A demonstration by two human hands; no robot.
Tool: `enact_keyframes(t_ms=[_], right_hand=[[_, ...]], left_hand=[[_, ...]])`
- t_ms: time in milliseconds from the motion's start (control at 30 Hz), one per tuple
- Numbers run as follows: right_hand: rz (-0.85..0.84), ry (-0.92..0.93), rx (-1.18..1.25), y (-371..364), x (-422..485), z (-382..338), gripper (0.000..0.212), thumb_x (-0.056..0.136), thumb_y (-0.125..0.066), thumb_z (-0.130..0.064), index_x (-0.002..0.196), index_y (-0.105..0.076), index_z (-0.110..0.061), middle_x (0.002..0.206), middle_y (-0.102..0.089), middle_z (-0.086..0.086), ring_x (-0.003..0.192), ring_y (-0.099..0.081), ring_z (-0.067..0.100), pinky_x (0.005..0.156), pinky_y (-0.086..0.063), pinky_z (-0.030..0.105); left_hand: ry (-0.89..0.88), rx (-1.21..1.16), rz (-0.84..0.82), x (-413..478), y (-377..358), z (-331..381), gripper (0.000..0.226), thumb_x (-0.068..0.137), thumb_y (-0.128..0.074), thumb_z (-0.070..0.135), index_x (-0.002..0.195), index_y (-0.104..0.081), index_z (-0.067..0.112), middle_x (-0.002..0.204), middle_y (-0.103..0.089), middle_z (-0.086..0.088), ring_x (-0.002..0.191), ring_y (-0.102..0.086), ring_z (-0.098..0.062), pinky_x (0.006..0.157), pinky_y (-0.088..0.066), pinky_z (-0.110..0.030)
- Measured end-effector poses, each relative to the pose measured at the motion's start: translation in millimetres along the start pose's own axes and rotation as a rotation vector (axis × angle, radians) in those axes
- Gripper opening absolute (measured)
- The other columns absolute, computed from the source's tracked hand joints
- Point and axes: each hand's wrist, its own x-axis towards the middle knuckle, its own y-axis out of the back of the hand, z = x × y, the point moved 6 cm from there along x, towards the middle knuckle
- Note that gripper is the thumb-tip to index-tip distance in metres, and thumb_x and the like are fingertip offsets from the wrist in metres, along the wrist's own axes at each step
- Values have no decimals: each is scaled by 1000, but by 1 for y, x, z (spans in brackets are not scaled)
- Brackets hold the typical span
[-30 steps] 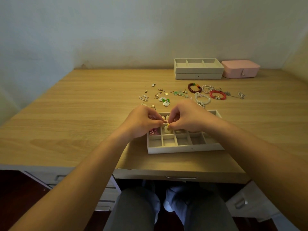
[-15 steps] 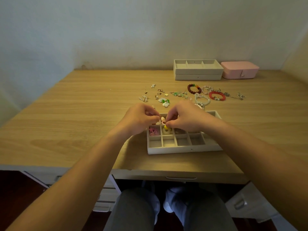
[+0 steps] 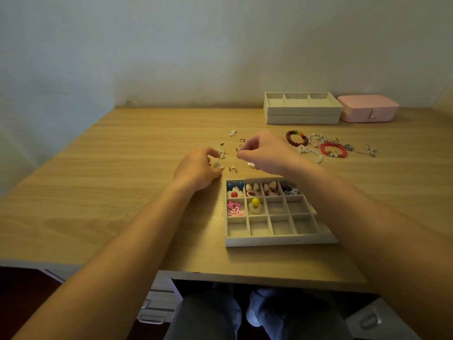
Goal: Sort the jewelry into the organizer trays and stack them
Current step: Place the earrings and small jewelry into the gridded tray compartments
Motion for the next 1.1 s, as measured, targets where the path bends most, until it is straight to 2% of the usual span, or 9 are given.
enact_keyframes(t_ms=[233, 333, 400, 500, 600, 767, 900, 967, 1100], right_hand=[[0, -22, 48, -4, 9, 5, 12, 99, -64, -25, 105, -73, -20, 93, -65, -10, 83, -58, 4, 66, -45, 20], [7, -7, 64, -2, 5, 3, 11, 100, -62, -23, 105, -72, -21, 95, -65, -9, 83, -60, 6, 62, -45, 17], [-5, 38, 98, -1, 0, -1, 10, 99, -63, -21, 107, -70, -23, 100, -66, -7, 85, -63, 7, 61, -51, 18], [-30, 135, 76, -1, -8, -8, 16, 96, -70, -23, 112, -70, -25, 107, -67, -9, 92, -66, 8, 73, -59, 23], [-36, 174, 102, -2, -18, -14, 17, 93, -74, -23, 110, -72, -22, 99, -71, -8, 88, -69, 8, 71, -59, 22], [-49, 155, 266, 3, -35, -21, 18, 93, -74, -20, 109, -72, -12, 89, -77, 2, 81, -76, 13, 71, -62, 26], [-45, 77, 410, 10, -49, -22, 20, 90, -77, -19, 105, -68, -11, 89, -78, 7, 80, -77, 18, 73, -64, 32], [-45, 45, 401, 12, -54, -18, 14, 94, -73, -19, 103, -67, -10, 89, -78, 8, 78, -77, 19, 71, -64, 33], [-34, 20, 238, 18, -60, -7, 6, 93, -73, -21, 95, -72, -15, 84, -75, 2, 70, -71, 11, 62, -58, 22]], left_hand=[[-48, 82, 29, 8, -3, 5, 16, 92, -71, 31, 108, -70, 26, 111, -66, 0, 98, -60, -18, 89, -54, -40], [-58, -62, 37, 4, 1, 9, 14, 92, -70, 32, 104, -68, 26, 99, -68, 1, 85, -62, -12, 70, -50, -28], [-53, -225, 17, -4, 6, 13, 15, 91, -72, 32, 103, -66, 25, 93, -68, 1, 80, -63, -11, 62, -48, -24], [-12, -513, -55, -21, 18, 18, 27, 85, -80, 26, 104, -64, 16, 90, -73, -7, 75, -68, -17, 66, -58, -31], [-13, -656, -111, -41, 28, 26, 25, 84, -80, 20, 100, -67, 7, 87, -76, -10, 71, -69, -15, 66, -59, -26], [-71, -725, -128, -63, 37, 36, 11, 89, -74, 20, 91, -71, 10, 83, -75, -10, 73, -69, -17, 71, -60, -27], [-106, -762, -148, -75, 34, 44, 25, 85, -78, 19, 104, -70, 4, 90, -76, -10, 77, -71, -16, 73, -60, -26], [-123, -759, -150, -78, 33, 46, 21, 86, -77, 16, 104, -71, 6, 91, -76, -8, 77, -71, -15, 71, -58, -25], [-143, -642, -180, -81, 24, 49, 10, 87, -76, 12, 96, -75, 15, 87, -77, -7, 74, -70, -13, 69, -60, -26]])
